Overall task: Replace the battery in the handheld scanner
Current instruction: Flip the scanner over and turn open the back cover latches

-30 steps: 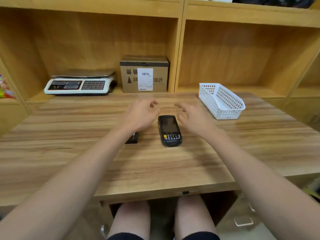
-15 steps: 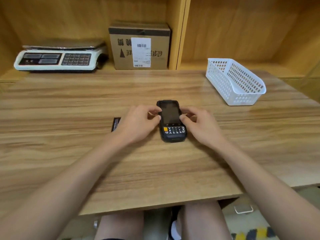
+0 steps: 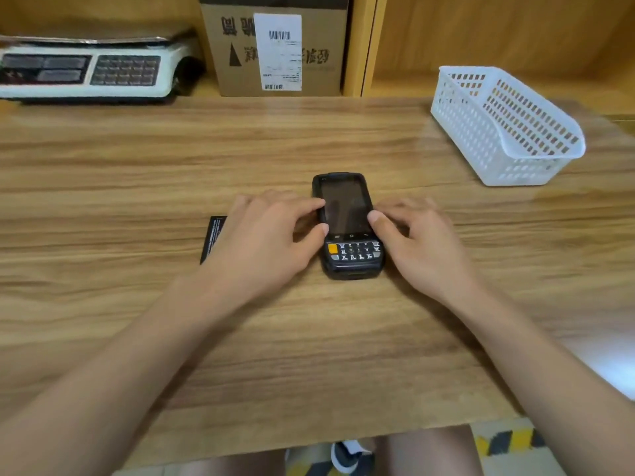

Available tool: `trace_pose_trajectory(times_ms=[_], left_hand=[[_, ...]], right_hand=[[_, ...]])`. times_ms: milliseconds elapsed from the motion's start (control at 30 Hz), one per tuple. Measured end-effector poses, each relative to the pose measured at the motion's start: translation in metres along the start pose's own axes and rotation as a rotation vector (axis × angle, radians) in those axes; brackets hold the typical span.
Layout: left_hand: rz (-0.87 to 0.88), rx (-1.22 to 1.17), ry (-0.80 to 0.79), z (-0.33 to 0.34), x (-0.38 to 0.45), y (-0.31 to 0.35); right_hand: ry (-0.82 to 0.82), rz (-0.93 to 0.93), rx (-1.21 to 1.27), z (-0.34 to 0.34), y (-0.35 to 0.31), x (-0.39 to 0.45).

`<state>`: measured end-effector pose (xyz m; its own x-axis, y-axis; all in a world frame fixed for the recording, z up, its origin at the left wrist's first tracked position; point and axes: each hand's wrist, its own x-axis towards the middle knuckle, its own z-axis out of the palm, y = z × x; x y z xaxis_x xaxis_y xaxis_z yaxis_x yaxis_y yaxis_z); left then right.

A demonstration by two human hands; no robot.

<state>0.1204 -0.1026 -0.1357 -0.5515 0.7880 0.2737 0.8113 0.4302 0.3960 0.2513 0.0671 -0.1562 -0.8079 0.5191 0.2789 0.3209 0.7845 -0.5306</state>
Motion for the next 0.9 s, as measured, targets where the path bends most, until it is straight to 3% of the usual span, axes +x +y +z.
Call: trace_pose_trajectory(times_ms=[433, 633, 900], left_hand=[[-0.066, -0.103, 0.016, 0.005, -0.003, 0.003], [-0.064, -0.053, -0.009, 0.005, -0.004, 0.006], [-0.116, -0.151, -0.038, 0.001, -0.004, 0.003]], right_hand=[[-0.077, 0.084, 0.264, -0.002, -0.008, -0.001], [-0.097, 0.153, 0.555, -0.010, -0.014, -0.003], [-0.122, 0.078, 0.772, -0.013, -0.031, -0.009]])
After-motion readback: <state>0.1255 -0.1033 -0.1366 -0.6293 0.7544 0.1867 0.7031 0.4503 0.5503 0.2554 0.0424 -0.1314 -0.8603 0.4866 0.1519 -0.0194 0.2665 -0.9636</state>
